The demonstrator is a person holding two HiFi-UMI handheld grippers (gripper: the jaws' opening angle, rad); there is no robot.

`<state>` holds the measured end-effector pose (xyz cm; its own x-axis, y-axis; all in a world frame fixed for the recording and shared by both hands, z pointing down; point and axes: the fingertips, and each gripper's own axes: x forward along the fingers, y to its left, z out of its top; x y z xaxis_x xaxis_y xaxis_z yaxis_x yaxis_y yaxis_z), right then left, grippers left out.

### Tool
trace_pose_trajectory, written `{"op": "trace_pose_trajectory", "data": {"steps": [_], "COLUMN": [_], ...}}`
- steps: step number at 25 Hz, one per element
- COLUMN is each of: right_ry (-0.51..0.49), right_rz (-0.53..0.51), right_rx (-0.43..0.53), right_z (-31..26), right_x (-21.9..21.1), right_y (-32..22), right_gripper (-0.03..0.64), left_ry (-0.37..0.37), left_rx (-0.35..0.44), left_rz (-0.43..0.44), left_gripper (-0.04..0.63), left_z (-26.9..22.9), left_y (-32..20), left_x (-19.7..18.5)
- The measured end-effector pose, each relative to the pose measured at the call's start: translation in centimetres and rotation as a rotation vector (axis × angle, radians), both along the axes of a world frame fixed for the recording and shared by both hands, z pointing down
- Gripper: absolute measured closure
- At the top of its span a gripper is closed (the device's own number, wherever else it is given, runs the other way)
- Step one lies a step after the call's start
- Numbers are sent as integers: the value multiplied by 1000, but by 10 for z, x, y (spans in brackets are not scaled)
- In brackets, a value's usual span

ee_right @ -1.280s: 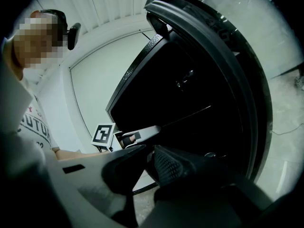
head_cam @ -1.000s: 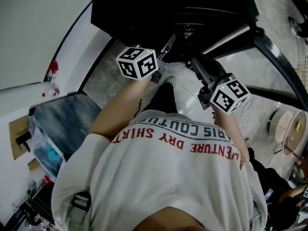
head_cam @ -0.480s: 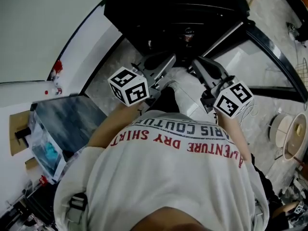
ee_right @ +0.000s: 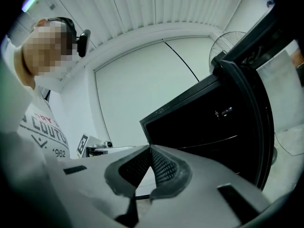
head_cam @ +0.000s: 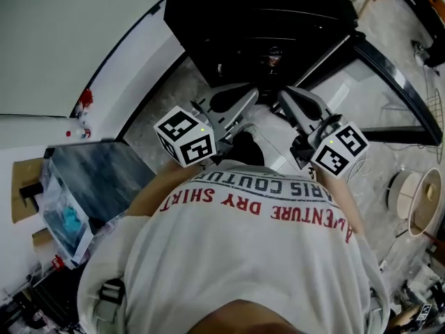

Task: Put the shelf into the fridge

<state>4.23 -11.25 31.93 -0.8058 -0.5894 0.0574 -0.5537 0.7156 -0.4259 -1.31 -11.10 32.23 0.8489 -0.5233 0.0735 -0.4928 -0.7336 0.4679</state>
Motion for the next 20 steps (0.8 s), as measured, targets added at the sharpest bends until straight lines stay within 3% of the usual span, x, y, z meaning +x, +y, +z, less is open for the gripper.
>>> {"op": "trace_pose_trajectory", "data": {"steps": [20], "right_ry": [-26], "right_rz": [37], "right_rx": [-11], "right_z": [-5], "right_x": [6], "right_y": [-1], "right_gripper": [594], "left_ry": [-3], "left_rx": [9], "left_rz": [5], "left_gripper": [555], "left_z": [-8], "left_y": [0], "left_x": [2]}}
